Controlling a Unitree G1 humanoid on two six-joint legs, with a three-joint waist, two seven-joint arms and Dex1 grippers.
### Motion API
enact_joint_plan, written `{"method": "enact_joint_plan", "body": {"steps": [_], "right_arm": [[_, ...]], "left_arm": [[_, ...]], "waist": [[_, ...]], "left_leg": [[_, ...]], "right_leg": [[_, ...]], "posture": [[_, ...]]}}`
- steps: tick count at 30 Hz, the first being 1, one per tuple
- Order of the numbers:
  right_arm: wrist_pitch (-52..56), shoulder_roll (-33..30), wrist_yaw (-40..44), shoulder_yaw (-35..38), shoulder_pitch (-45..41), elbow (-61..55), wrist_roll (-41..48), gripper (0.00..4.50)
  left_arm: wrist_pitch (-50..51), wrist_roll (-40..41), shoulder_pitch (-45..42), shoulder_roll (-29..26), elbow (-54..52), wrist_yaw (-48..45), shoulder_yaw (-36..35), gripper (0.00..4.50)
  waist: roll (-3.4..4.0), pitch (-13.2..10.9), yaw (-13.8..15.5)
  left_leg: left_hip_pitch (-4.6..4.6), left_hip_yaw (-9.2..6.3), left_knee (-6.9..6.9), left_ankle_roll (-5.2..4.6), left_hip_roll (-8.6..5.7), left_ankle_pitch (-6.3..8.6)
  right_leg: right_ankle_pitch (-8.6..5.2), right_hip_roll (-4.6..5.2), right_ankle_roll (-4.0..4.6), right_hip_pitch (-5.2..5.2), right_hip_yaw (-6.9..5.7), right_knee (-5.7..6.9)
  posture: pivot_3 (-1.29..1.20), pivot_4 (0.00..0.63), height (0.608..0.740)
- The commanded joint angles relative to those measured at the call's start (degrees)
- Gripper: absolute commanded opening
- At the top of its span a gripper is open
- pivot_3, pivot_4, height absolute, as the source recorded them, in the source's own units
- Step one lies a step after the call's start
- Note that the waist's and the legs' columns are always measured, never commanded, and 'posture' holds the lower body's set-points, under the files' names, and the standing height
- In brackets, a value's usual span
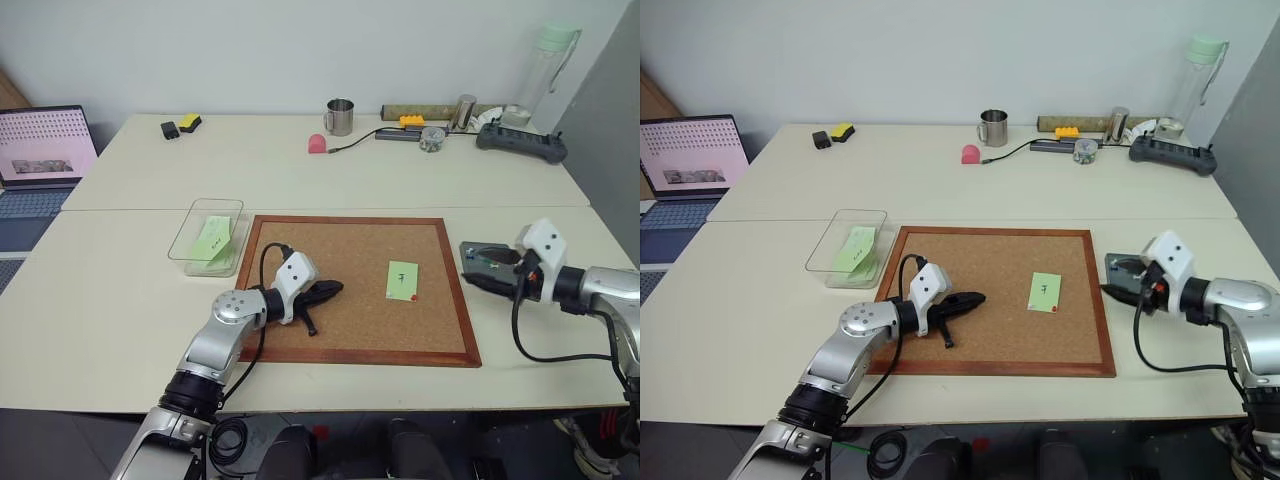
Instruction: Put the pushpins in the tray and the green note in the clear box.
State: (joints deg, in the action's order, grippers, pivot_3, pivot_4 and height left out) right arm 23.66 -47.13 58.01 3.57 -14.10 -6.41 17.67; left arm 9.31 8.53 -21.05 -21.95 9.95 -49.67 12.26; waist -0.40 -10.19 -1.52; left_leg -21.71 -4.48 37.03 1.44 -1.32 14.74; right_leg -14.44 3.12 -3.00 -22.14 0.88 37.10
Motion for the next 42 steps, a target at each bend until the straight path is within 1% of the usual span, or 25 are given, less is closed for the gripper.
{"method": "enact_joint_plan", "body": {"steps": [1, 5, 12, 16, 18, 24, 27, 30, 35, 42], "right_arm": [[-2.36, 3.10, -0.62, -5.14, -0.22, -3.81, -1.77, 3.03], [-4.86, 7.36, -2.27, -9.29, -1.66, -0.82, -4.30, 3.03], [-6.90, 9.16, -1.95, -9.37, -2.63, 3.05, -4.82, 3.03], [-7.53, 9.56, -1.90, -9.24, -2.83, 4.20, -4.70, 2.32], [-7.92, 9.65, -1.69, -9.29, -2.56, 4.61, -4.69, 1.80], [-7.97, 9.72, -1.36, -9.10, -2.32, 5.25, -4.23, 0.45], [-7.98, 9.40, -0.97, -9.00, -2.14, 5.16, -4.13, 0.03], [-7.60, 9.00, -0.07, -8.83, -1.70, 4.18, -3.59, 0.03], [-5.48, 9.54, 0.30, -7.26, -1.71, 0.65, -0.30, 0.03], [-0.10, 11.22, -3.04, -3.76, -0.59, -4.14, 4.99, 0.03]], "left_arm": [[0.63, -1.84, 1.04, -0.41, 2.28, -0.97, 1.98, 0.00], [0.61, -1.91, 0.87, -0.36, 2.46, -1.10, 2.10, 0.00], [0.75, -1.83, 0.79, -0.40, 2.43, -1.05, 2.14, 0.00], [0.91, -1.80, 1.08, -0.46, 2.08, -0.92, 2.10, 0.00], [0.96, -1.83, 1.37, -0.53, 1.86, -0.89, 2.14, 0.00], [1.15, -1.92, 1.63, -0.72, 1.68, -0.86, 2.22, 0.00], [1.16, -1.92, 1.70, -0.78, 1.56, -0.85, 2.25, 0.00], [1.17, -1.91, 1.85, -0.86, 1.35, -0.84, 2.26, 0.00], [1.18, -1.94, 1.86, -0.93, 1.58, -0.74, 2.19, 0.00], [1.09, -2.00, 2.08, -0.80, 1.78, -0.38, 2.23, 0.00]], "waist": [[0.00, 0.00, 0.00], [-0.02, 0.01, 0.01], [-0.02, 0.02, 0.02], [-0.02, 0.02, 0.00], [-0.02, 0.02, -0.01], [-0.02, 0.02, 0.00], [-0.02, 0.02, -0.01], [-0.01, 0.02, 0.00], [-0.01, 0.02, 0.00], [-0.01, 0.02, 0.02]], "left_leg": [[0.00, 0.00, 0.00, 0.00, 0.00, 0.00], [0.00, -0.02, -0.01, 0.00, -0.01, 0.00], [-0.01, -0.09, -0.01, 0.01, -0.01, 0.00], [0.00, -0.09, -0.02, 0.01, -0.01, 0.00], [0.00, -0.09, -0.01, 0.00, -0.01, 0.00], [0.00, -0.10, -0.02, 0.01, -0.01, 0.00], [0.00, -0.10, -0.01, 0.01, -0.01, 0.00], [0.00, -0.10, -0.02, 0.00, -0.01, 0.00], [-0.01, -0.11, -0.03, 0.00, -0.01, 0.00], [0.00, -0.15, -0.03, 0.00, 0.00, 0.00]], "right_leg": [[0.00, 0.00, 0.00, -0.01, 0.02, 0.00], [0.00, 0.00, 0.01, -0.02, 0.01, -0.01], [0.01, 0.01, 0.01, -0.04, 0.02, -0.01], [0.01, 0.00, 0.02, -0.04, 0.01, 0.01], [0.01, 0.00, 0.01, -0.04, 0.02, 0.00], [0.01, 0.00, 0.02, -0.04, 0.01, 0.01], [0.01, 0.00, 0.02, -0.04, 0.03, 0.01], [0.01, 0.00, 0.02, -0.04, 0.02, 0.01], [0.01, 0.00, 0.02, -0.04, 0.00, 0.00], [0.01, 0.00, 0.02, -0.04, 0.01, 0.00]], "posture": [[0.00, 0.150, 0.740], [0.00, 0.150, 0.740], [0.00, 0.150, 0.740], [0.00, 0.150, 0.740], [0.00, 0.150, 0.740], [0.00, 0.150, 0.740], [0.00, 0.150, 0.740], [0.00, 0.150, 0.740], [0.00, 0.150, 0.740], [0.00, 0.150, 0.740]]}}
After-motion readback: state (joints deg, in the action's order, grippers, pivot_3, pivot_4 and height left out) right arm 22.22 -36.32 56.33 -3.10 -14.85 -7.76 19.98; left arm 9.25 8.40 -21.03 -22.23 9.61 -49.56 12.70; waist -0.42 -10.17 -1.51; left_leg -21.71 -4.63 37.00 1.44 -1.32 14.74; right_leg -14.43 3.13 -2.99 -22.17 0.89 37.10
